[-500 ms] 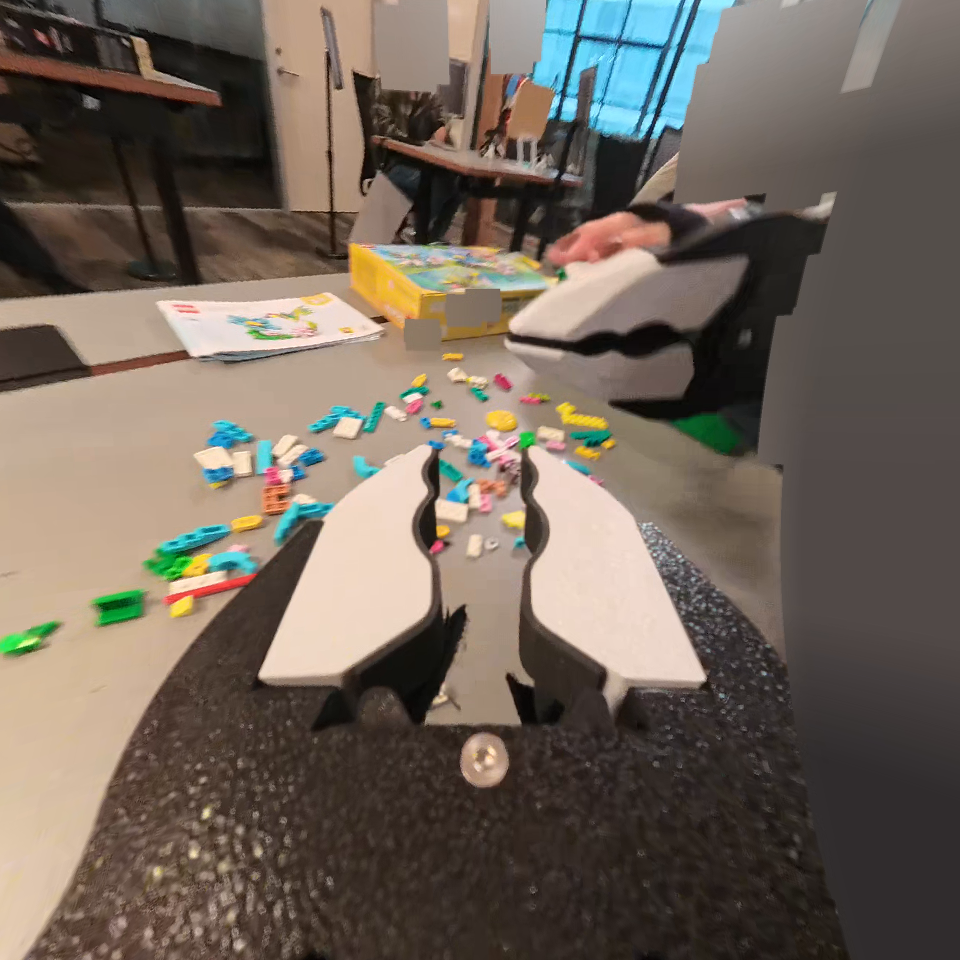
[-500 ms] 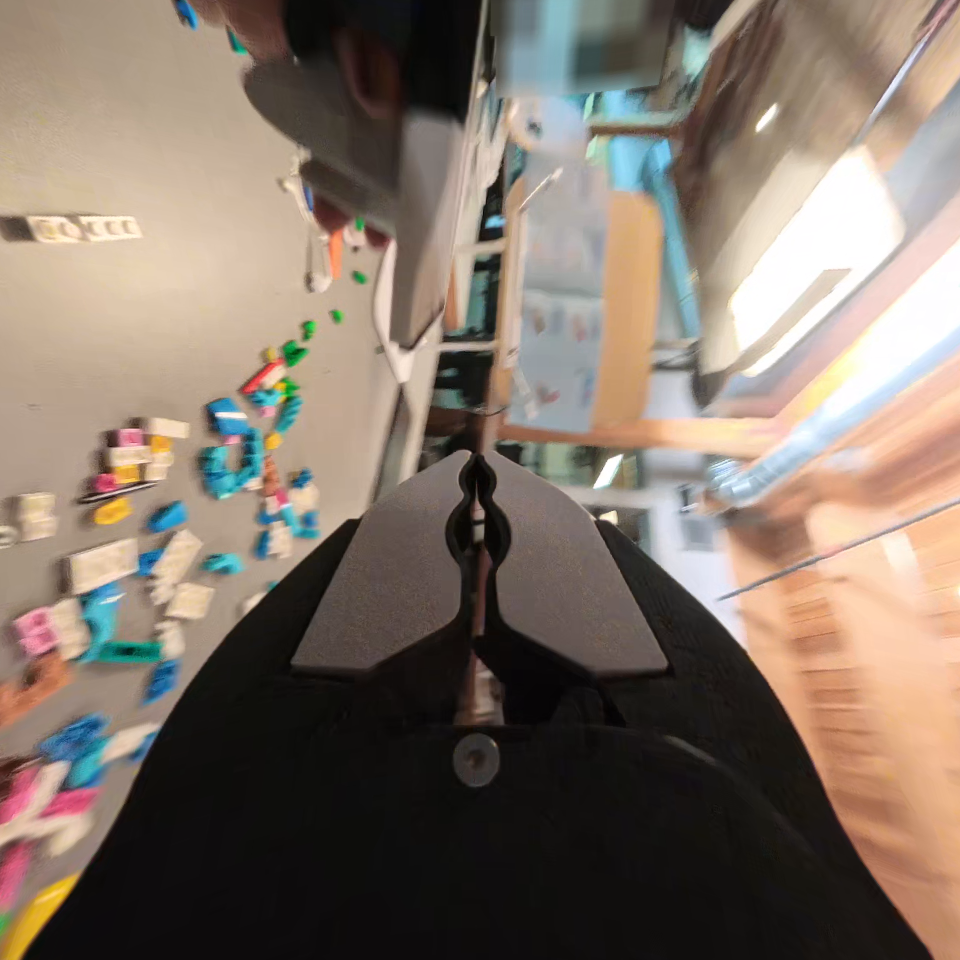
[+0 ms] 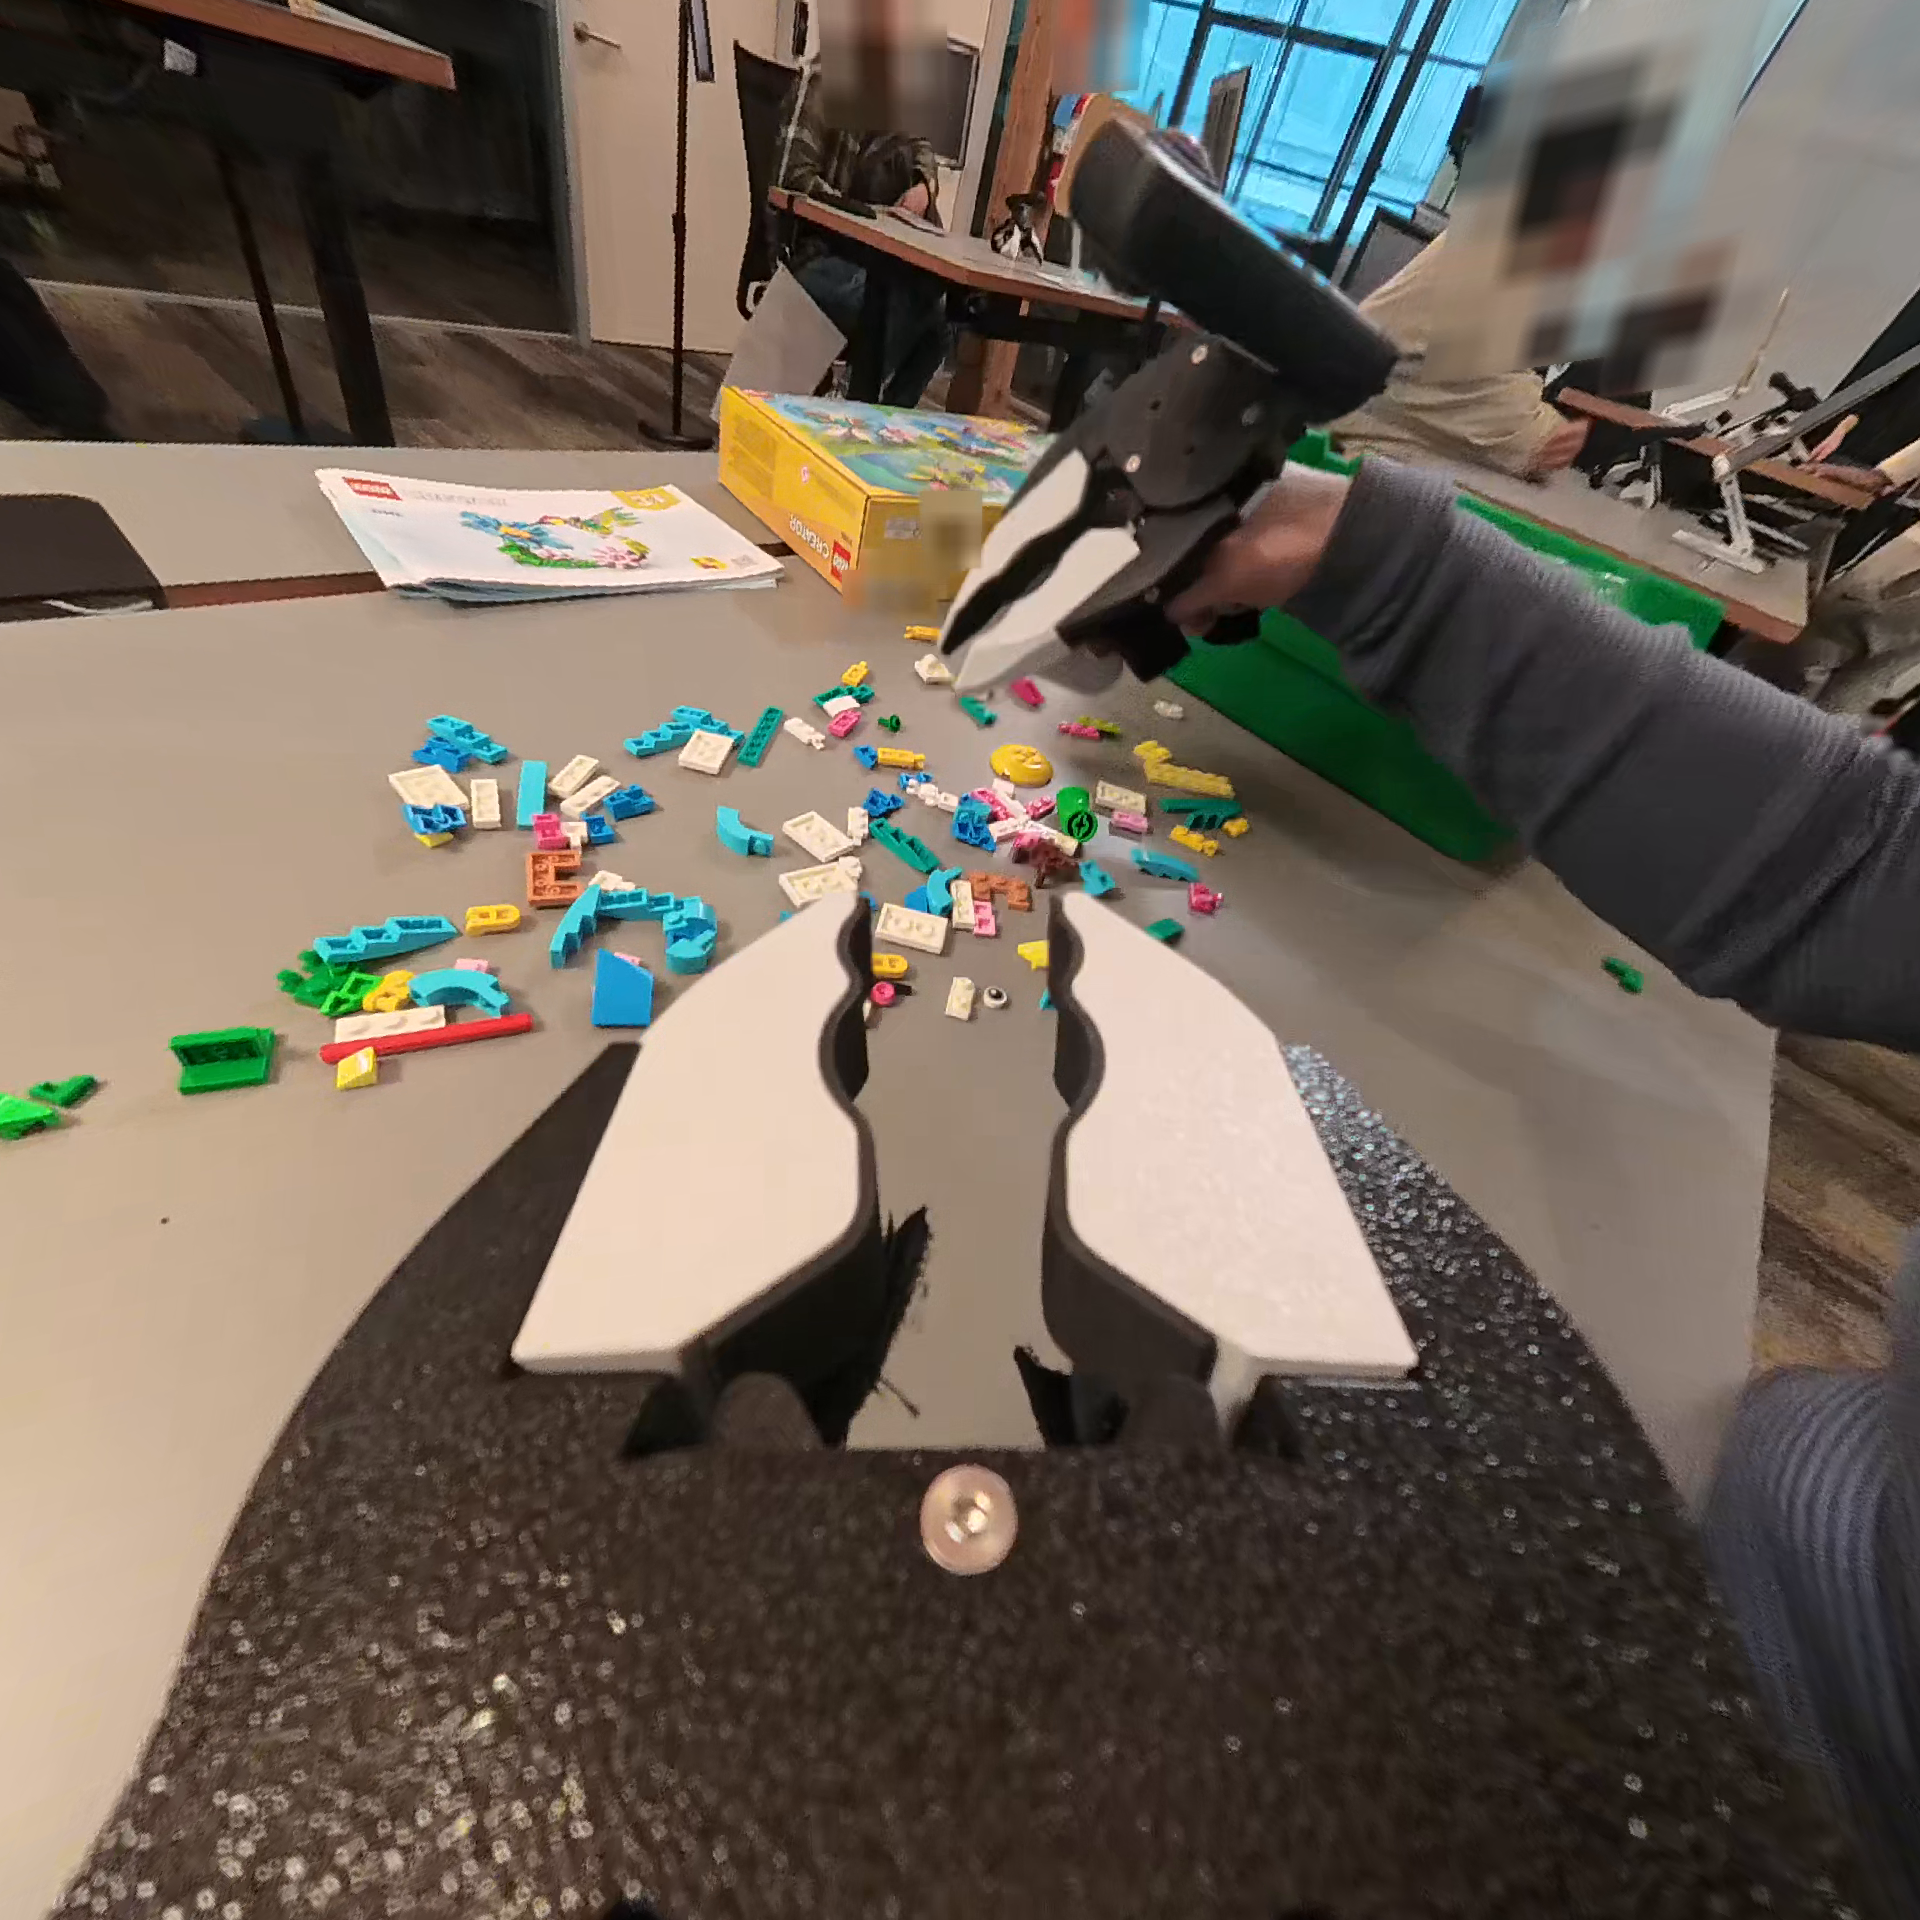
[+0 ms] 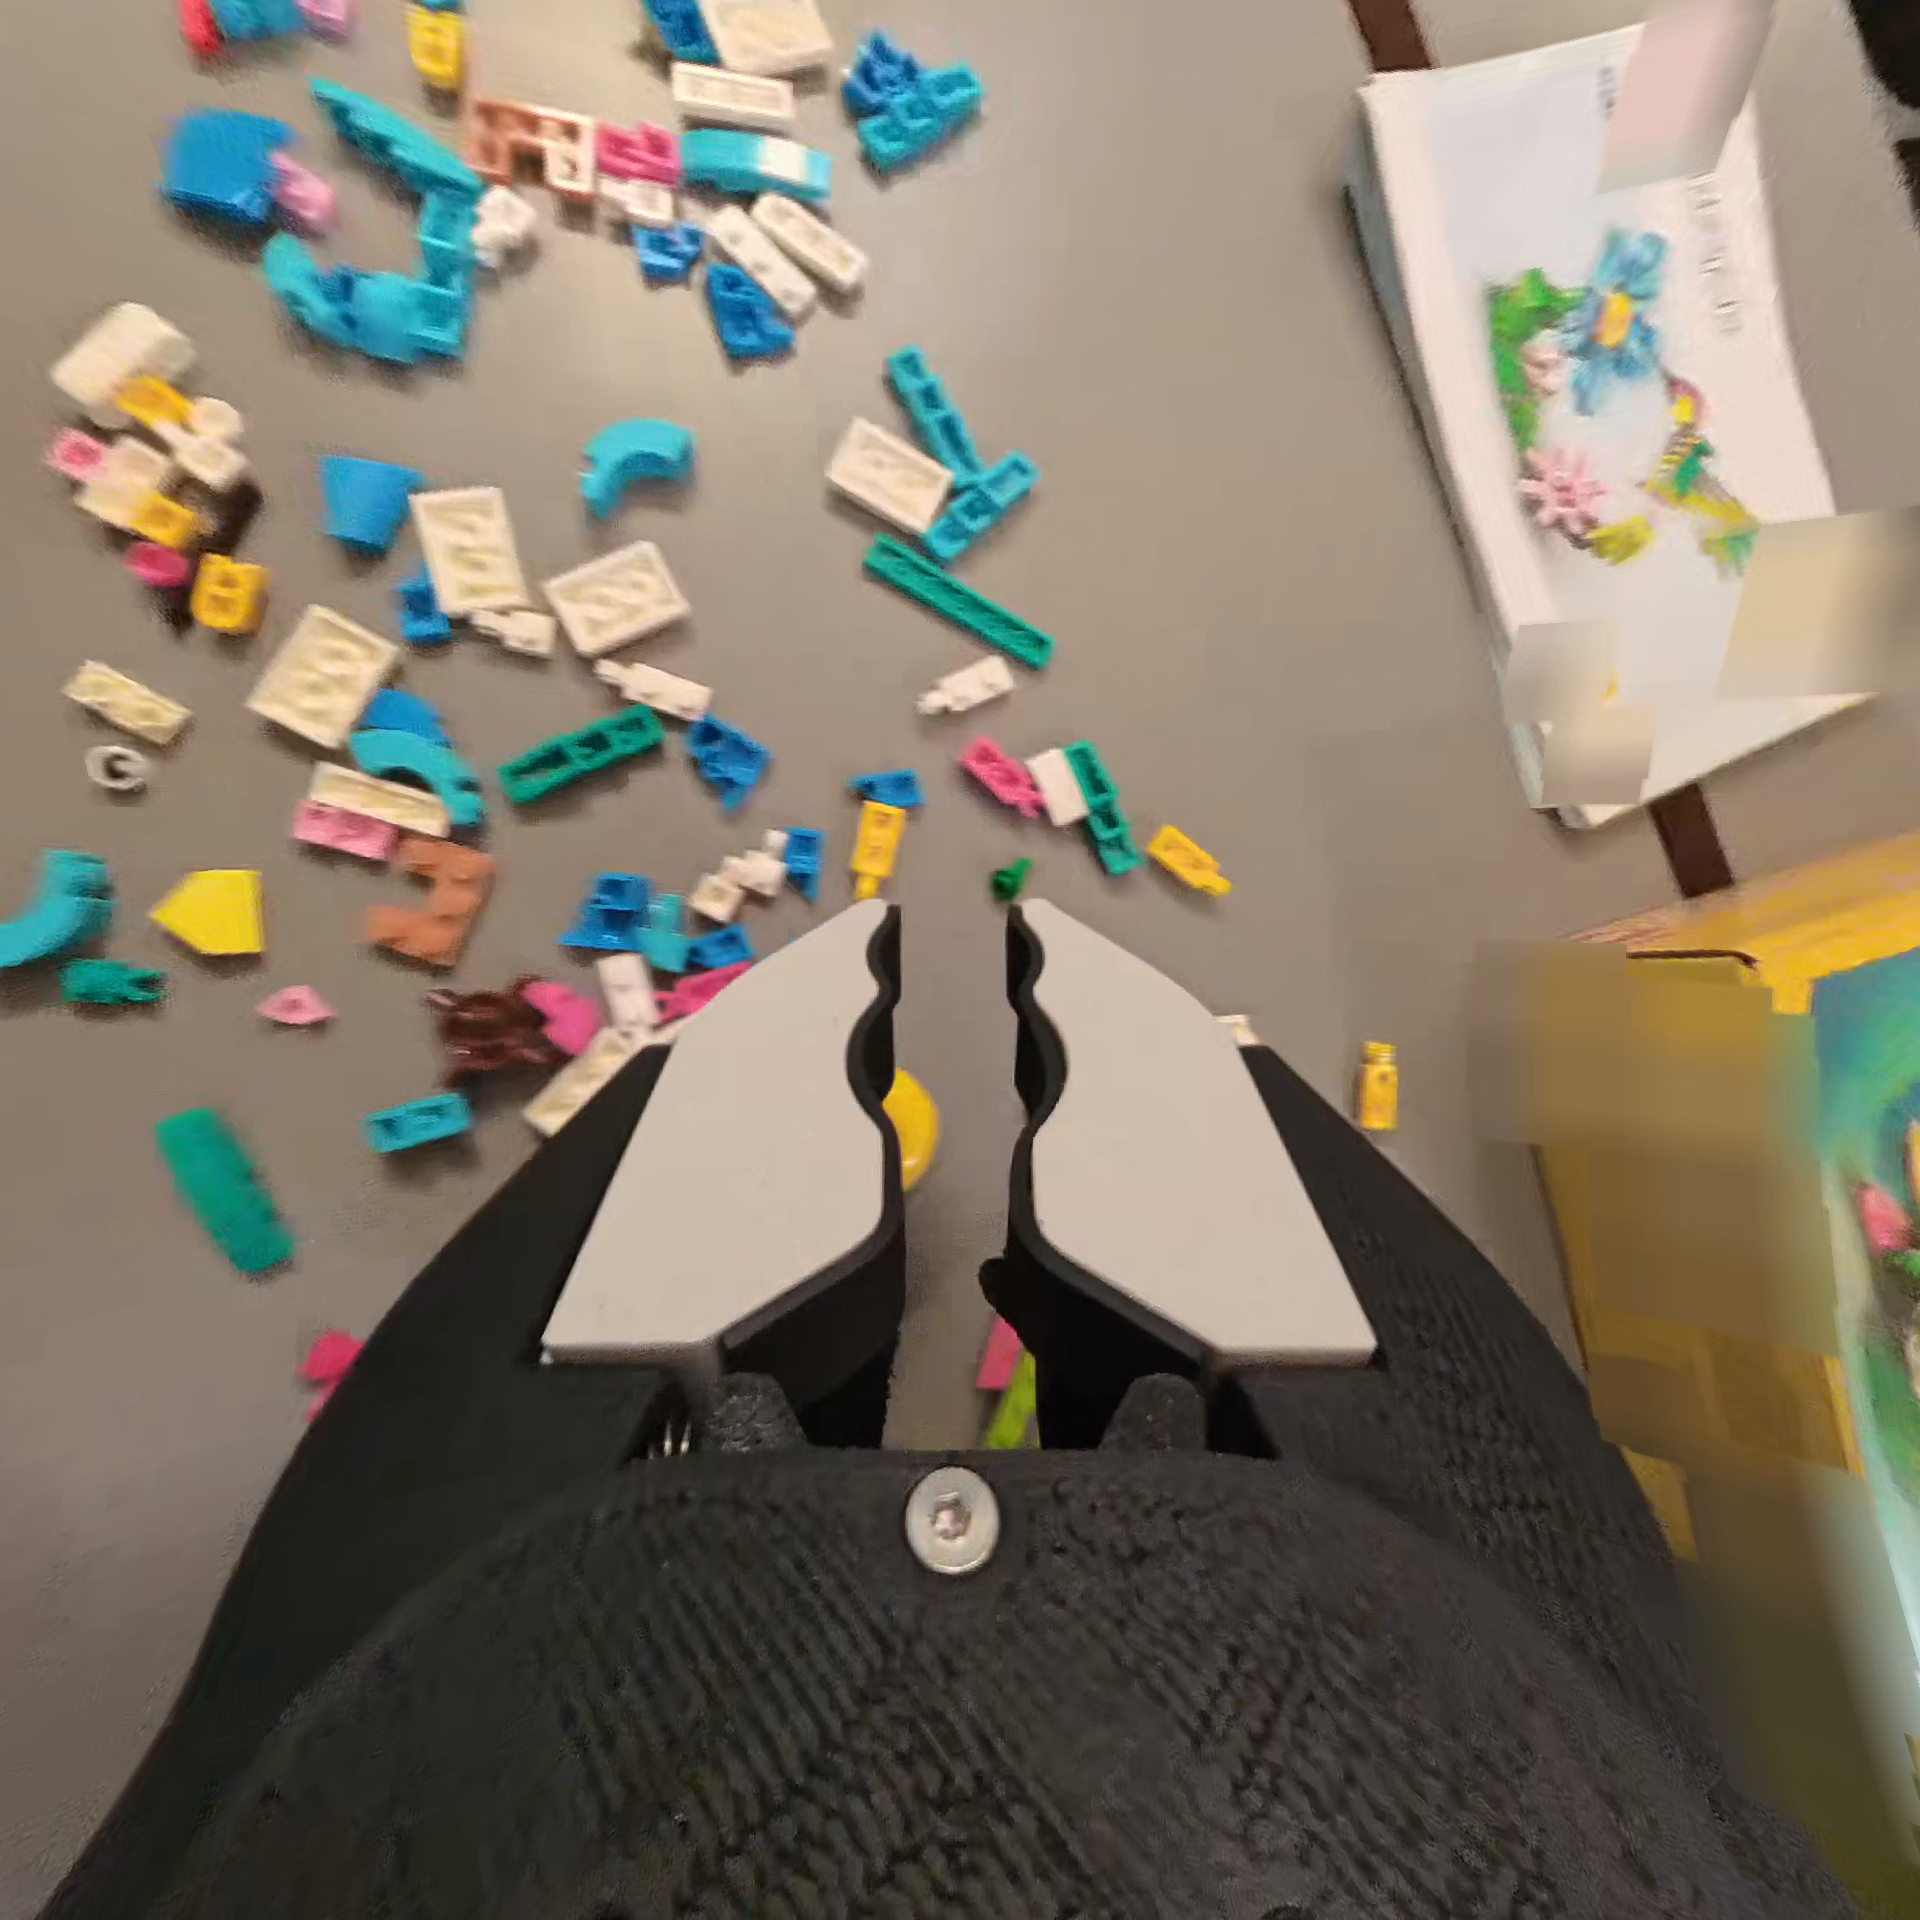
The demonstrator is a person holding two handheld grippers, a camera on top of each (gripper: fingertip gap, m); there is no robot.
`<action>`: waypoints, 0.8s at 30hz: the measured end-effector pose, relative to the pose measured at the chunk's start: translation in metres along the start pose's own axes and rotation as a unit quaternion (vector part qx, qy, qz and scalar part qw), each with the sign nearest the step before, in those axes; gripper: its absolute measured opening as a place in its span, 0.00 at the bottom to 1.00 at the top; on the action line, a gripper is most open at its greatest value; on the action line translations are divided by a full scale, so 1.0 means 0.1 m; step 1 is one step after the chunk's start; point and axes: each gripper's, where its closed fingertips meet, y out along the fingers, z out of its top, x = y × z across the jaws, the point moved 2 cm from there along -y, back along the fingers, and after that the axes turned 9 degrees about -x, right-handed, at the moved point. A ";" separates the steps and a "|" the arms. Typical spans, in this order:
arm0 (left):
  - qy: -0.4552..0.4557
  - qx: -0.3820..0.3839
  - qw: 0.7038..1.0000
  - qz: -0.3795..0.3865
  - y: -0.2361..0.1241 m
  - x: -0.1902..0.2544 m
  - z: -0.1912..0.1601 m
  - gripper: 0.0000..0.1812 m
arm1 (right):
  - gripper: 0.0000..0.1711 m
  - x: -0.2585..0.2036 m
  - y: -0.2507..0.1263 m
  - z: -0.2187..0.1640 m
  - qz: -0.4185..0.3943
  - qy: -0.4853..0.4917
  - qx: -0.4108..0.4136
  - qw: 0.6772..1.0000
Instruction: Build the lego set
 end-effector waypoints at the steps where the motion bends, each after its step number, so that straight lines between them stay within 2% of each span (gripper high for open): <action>1: 0.005 -0.004 1.000 0.004 0.00 0.00 -0.02 0.18 | 0.10 0.07 0.02 -0.03 0.007 0.005 0.003 1.000; 3: 0.015 -0.013 1.000 0.010 0.01 0.00 -0.04 0.18 | 0.12 0.12 0.09 -0.11 0.053 0.035 -0.020 0.998; 8: 0.024 -0.024 0.999 0.011 0.04 0.03 -0.07 0.18 | 0.12 0.49 0.23 -0.10 -0.008 -0.048 -0.004 0.999; 14: 0.044 -0.046 0.998 0.008 0.07 0.09 -0.11 0.18 | 0.12 0.61 0.40 -0.13 0.064 -0.178 -0.078 0.979; 22: 0.043 -0.053 0.998 0.010 0.05 0.08 -0.10 0.19 | 0.12 0.63 0.56 -0.08 0.126 -0.232 -0.135 0.955; 24: 0.042 -0.051 0.998 0.006 0.07 0.07 -0.08 0.19 | 0.01 0.64 0.57 -0.08 0.118 -0.237 -0.140 0.954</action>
